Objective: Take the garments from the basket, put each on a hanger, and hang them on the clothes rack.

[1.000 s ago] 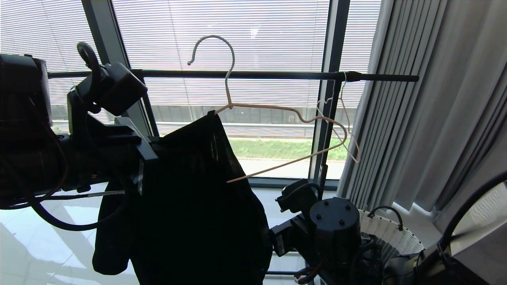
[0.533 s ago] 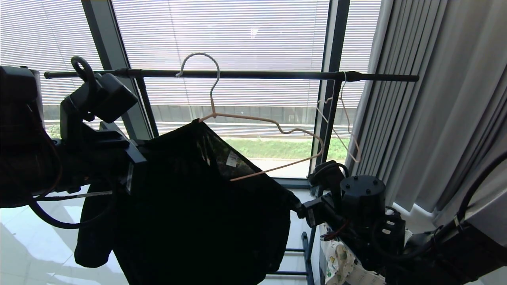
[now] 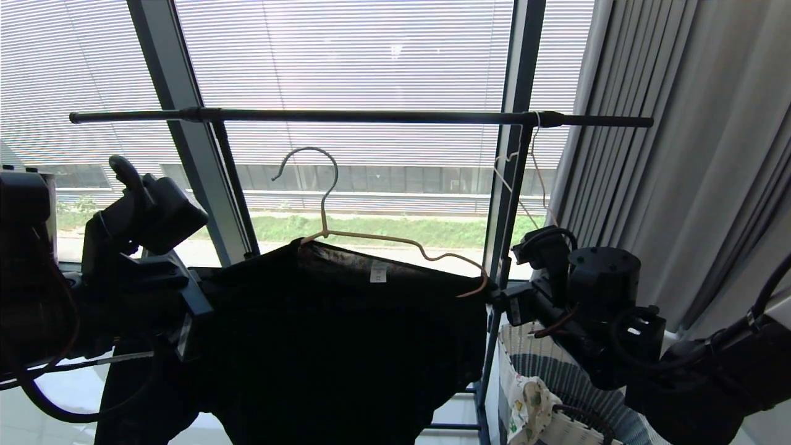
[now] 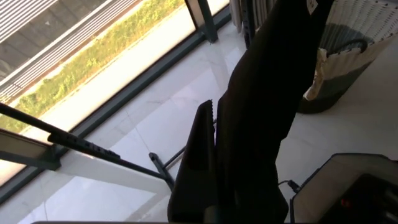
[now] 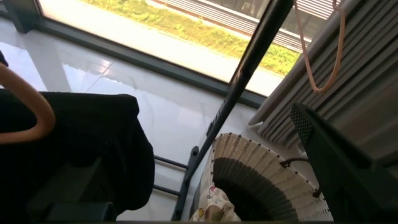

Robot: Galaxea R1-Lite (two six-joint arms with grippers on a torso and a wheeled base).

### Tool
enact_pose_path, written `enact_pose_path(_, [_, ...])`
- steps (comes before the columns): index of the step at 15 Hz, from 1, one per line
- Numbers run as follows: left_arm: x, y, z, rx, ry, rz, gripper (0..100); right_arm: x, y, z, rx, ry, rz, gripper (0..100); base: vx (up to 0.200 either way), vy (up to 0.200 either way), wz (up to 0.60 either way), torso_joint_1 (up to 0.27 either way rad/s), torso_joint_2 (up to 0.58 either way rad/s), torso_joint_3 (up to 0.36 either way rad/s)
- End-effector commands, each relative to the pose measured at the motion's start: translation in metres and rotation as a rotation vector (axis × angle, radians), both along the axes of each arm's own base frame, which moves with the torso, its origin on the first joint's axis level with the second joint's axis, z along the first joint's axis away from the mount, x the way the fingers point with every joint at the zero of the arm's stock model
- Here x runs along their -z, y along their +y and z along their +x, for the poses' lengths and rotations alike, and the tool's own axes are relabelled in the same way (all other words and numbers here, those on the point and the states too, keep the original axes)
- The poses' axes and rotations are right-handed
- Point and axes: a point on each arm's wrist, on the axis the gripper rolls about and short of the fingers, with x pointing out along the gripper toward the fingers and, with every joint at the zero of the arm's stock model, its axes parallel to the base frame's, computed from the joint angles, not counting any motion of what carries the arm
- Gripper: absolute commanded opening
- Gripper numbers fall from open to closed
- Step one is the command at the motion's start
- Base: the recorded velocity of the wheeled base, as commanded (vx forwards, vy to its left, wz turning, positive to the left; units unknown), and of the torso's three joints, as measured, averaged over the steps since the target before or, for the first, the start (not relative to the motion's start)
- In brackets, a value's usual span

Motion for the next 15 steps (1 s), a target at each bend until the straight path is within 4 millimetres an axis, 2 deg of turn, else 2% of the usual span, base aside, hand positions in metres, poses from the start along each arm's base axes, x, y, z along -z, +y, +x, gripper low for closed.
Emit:
enact_pose_path(1, [0.006, 0.002, -0.005, -0.006, 0.014, 0.008, 0, -0.005, -0.002, 0.0, 0.005, -0.012, 0.005, 100, 0.0, 0.0, 0.0, 0.0, 0.0, 0.0])
enact_pose_path(4, [0.024, 0.002, -0.003, -0.01, 0.045, 0.094, 0, -0.011, -0.005, -0.002, 0.005, -0.025, 0.004, 100, 0.0, 0.0, 0.0, 0.0, 0.0, 0.0])
enact_pose_path(6, [0.04, -0.006, 0.003, -0.087, 0.099, 0.189, 0, -0.017, -0.004, -0.002, 0.002, -0.033, 0.01, 100, 0.0, 0.0, 0.0, 0.0, 0.0, 0.0])
enact_pose_path(8, [0.046, -0.012, 0.006, -0.065, 0.125, 0.202, 0, -0.029, -0.006, -0.004, -0.004, -0.031, 0.009, 100, 0.0, 0.0, 0.0, 0.0, 0.0, 0.0])
enact_pose_path(10, [0.046, -0.014, 0.009, -0.065, 0.126, 0.197, 0, -0.044, -0.009, -0.008, -0.03, -0.026, 0.011, 100, 0.0, 0.0, 0.0, 0.0, 0.0, 0.0])
enact_pose_path(15, [0.029, -0.017, 0.018, -0.121, 0.11, 0.083, 0, -0.092, -0.026, -0.036, -0.275, 0.022, 0.022, 100, 0.0, 0.0, 0.0, 0.0, 0.0, 0.0])
